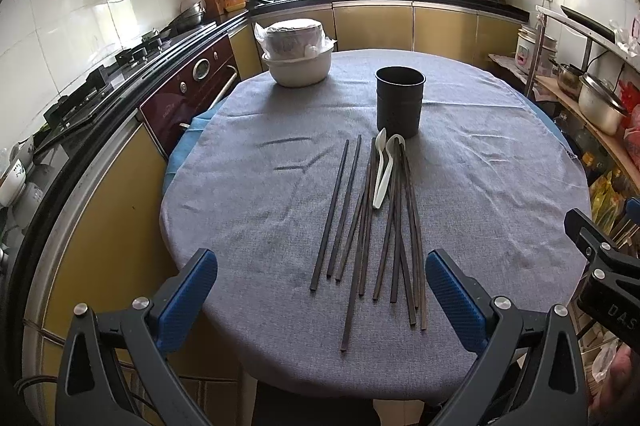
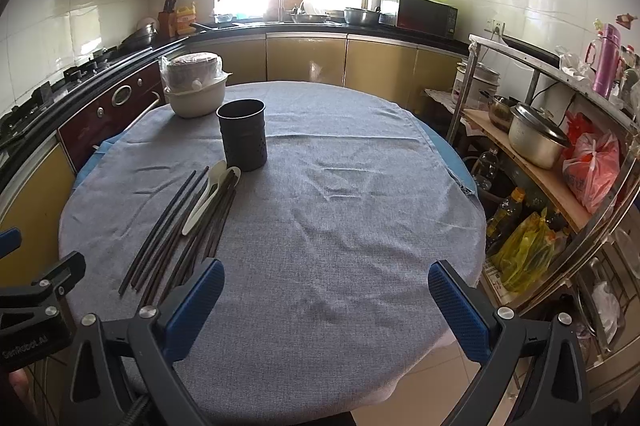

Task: Organize utensils

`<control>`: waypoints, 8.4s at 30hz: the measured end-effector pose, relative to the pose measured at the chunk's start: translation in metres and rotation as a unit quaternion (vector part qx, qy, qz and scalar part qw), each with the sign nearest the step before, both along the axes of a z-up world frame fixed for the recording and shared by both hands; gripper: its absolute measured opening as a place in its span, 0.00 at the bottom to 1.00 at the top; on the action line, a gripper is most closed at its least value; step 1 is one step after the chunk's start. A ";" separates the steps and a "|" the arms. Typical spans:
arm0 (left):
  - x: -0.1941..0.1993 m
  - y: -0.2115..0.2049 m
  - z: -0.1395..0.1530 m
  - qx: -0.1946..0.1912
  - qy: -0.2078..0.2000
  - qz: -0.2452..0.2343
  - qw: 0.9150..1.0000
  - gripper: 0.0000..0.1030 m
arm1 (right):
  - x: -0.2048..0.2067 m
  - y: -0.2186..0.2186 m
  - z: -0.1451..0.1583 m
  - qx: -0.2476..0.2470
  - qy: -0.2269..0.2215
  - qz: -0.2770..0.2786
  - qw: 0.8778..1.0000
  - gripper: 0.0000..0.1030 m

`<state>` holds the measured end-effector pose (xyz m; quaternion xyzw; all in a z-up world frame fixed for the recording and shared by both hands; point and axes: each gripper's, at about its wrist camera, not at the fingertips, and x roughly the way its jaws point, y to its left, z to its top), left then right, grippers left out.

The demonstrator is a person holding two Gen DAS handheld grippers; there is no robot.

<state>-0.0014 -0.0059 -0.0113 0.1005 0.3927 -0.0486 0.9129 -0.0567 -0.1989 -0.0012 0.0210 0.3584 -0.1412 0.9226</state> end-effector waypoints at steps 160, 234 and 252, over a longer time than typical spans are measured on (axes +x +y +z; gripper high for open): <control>0.191 0.036 0.008 -0.163 0.011 -0.093 0.982 0.04 | 0.326 0.025 -0.126 0.126 0.236 0.079 0.960 0.22; 0.255 -0.046 0.104 -0.169 -0.038 -0.150 0.973 0.46 | 0.266 -0.070 0.078 0.221 -0.066 0.072 0.970 0.21; 0.089 0.071 -0.040 -0.111 0.041 -0.001 0.993 0.61 | 0.095 -0.046 -0.062 0.264 0.032 0.086 0.960 0.50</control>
